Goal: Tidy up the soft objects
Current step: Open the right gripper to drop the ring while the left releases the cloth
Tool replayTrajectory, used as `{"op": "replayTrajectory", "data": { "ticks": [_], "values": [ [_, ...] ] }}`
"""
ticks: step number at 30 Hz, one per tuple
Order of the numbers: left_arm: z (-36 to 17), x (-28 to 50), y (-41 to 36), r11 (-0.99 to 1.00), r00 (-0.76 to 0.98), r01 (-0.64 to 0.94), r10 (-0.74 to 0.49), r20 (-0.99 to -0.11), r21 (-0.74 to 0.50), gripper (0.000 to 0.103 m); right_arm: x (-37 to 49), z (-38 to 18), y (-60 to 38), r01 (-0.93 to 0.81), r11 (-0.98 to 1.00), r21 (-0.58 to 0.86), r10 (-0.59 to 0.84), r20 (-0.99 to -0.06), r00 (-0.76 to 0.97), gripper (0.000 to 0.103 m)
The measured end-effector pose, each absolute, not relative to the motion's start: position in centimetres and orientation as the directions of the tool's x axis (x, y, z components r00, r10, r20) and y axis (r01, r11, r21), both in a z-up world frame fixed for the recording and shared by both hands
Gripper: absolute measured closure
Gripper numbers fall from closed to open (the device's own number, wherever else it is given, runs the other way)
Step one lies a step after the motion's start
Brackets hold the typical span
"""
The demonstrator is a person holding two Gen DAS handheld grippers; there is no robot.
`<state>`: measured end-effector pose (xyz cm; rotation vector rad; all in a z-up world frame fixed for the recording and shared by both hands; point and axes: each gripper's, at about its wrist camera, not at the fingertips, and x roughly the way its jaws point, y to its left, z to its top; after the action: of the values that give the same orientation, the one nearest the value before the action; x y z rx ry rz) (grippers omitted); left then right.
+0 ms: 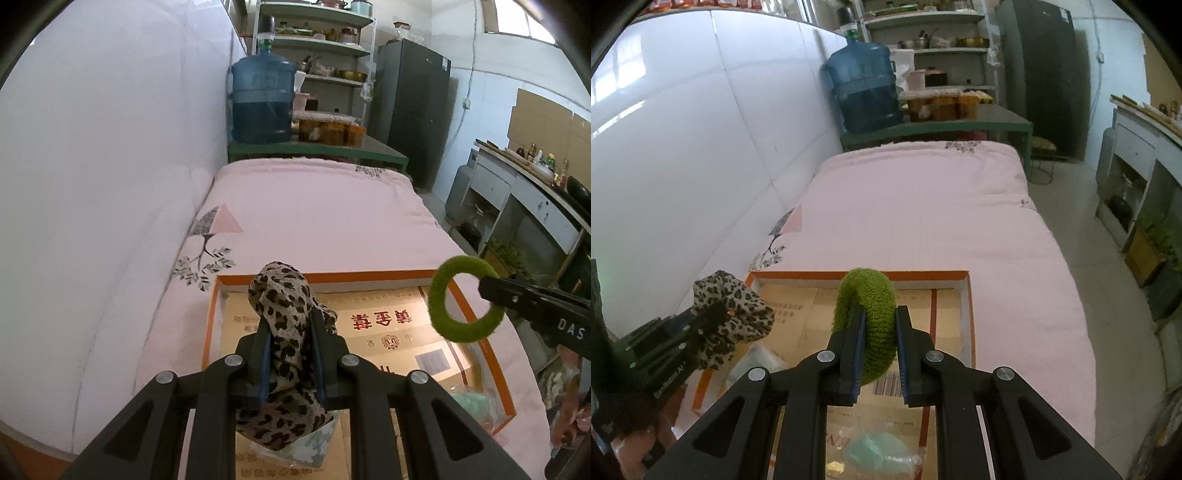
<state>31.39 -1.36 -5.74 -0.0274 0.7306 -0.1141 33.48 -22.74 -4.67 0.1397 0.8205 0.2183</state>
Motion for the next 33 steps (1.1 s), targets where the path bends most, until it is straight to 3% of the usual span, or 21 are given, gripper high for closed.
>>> {"op": "replayTrajectory", "data": {
  "ticks": [26,31,33],
  "values": [
    [-11.8,36.4,-1.1,0.971,0.598,0.125,-0.238,-0.765,-0.205,0.083,37.3,-11.6,-22.8,-0.106,0.962,0.252,0.27,-0.811,0.519,0.084],
    [-11.7,36.2,-1.3,0.979,0.613,0.118,-0.201,-0.764,-0.163,0.06,37.1,-11.8,-22.8,-0.093,0.966,0.24,0.253,-0.818,0.517,0.069],
    [-11.7,36.1,-1.3,0.981,0.616,0.114,-0.196,-0.763,-0.16,0.059,37.0,-11.8,-22.6,-0.093,0.971,0.222,0.237,-0.819,0.522,0.062]
  ]
}}
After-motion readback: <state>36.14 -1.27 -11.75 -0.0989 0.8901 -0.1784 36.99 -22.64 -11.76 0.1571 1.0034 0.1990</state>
